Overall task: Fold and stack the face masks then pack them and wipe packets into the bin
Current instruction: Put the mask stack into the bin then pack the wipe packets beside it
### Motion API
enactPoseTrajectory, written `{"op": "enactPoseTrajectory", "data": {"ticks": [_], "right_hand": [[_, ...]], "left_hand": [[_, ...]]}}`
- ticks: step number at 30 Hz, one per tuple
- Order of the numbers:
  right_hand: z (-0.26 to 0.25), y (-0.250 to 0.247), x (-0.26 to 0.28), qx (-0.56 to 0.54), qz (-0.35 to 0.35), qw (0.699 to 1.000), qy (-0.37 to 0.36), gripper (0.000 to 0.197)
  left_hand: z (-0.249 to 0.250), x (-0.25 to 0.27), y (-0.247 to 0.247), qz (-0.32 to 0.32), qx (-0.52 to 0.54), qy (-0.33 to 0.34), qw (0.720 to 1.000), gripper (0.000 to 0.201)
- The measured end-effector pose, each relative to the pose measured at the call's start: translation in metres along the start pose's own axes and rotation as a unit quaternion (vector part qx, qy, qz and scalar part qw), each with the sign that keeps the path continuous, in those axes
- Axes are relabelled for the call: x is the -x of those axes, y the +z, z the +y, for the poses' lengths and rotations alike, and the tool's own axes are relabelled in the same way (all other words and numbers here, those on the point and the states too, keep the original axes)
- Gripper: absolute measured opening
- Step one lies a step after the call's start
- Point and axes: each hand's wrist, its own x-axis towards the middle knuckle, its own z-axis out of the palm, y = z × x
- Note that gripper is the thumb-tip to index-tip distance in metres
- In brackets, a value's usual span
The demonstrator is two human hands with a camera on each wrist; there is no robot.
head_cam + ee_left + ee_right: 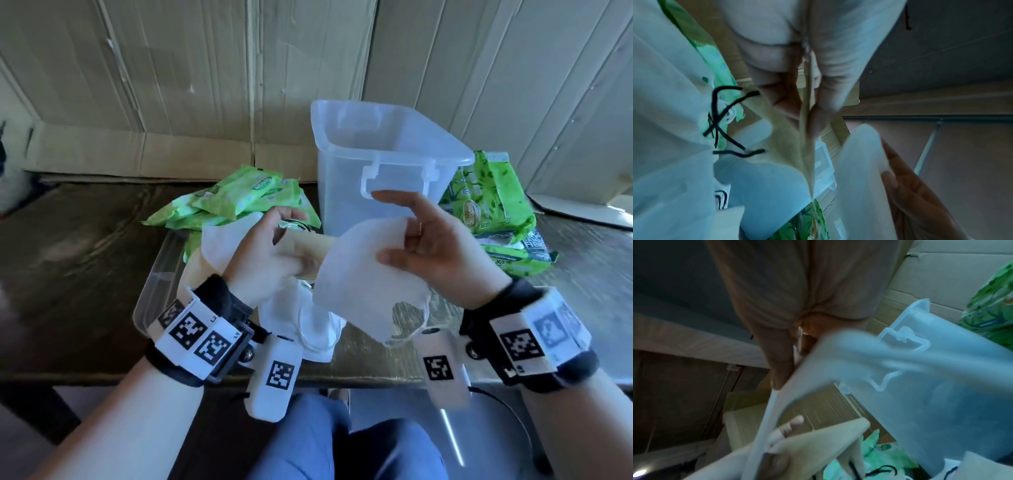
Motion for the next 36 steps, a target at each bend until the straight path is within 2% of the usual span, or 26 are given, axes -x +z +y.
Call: {"op": "enactPoseTrajectory", "data": {"ticks": [4,7,12,14,16,17,19,21,25,27,29,33,36], "right_hand": [[0.001,0.012,-0.011,0.067,-0.067,0.995,0.037,0.080],[-0.004,0.023,-0.019,0.113,-0.100,0.987,0.051,0.067],[-0.007,0.034,-0.019,0.110,-0.127,0.982,0.085,0.041],[-0.005,0.034,-0.015,0.102,-0.138,0.980,0.100,0.046],[-0.004,0.033,-0.010,0.090,-0.141,0.979,0.113,0.061],[-0.003,0.033,-0.008,0.087,-0.144,0.979,0.118,0.062],[-0.001,0.033,-0.006,0.088,-0.140,0.979,0.121,0.047],[0.002,0.031,-0.005,0.084,-0.113,0.982,0.126,0.033],[0.011,0.028,-0.006,0.049,-0.006,0.991,0.126,0.034],[0.017,0.029,-0.005,0.005,0.034,0.990,0.134,0.029],[0.021,0.031,-0.003,-0.011,0.033,0.989,0.144,0.024],[0.023,0.031,-0.003,-0.008,0.029,0.988,0.152,0.030],[0.016,0.030,-0.009,-0.034,0.033,0.986,0.159,0.040]], "left_hand": [[-0.002,0.003,-0.002,-0.065,-0.060,0.041,0.995,0.087],[-0.006,0.003,-0.005,-0.130,-0.085,0.035,0.987,0.095],[-0.005,0.001,-0.007,-0.177,-0.139,0.020,0.974,0.100],[-0.003,0.001,-0.003,-0.174,-0.179,0.039,0.967,0.090],[-0.004,0.001,0.001,-0.161,-0.190,0.050,0.967,0.082],[-0.006,0.001,0.003,-0.173,-0.164,0.044,0.970,0.088],[-0.012,0.002,0.005,-0.194,-0.118,0.029,0.973,0.101],[-0.018,0.001,0.006,-0.174,-0.071,0.019,0.982,0.104],[-0.020,0.003,0.013,-0.078,0.035,0.022,0.996,0.089],[-0.020,0.006,0.015,-0.050,0.030,0.024,0.998,0.078],[-0.023,0.006,0.013,-0.017,0.010,0.042,0.999,0.072],[-0.025,0.005,0.007,-0.021,-0.037,0.077,0.996,0.070],[-0.022,0.012,0.006,-0.045,-0.053,0.077,0.995,0.054]]}}
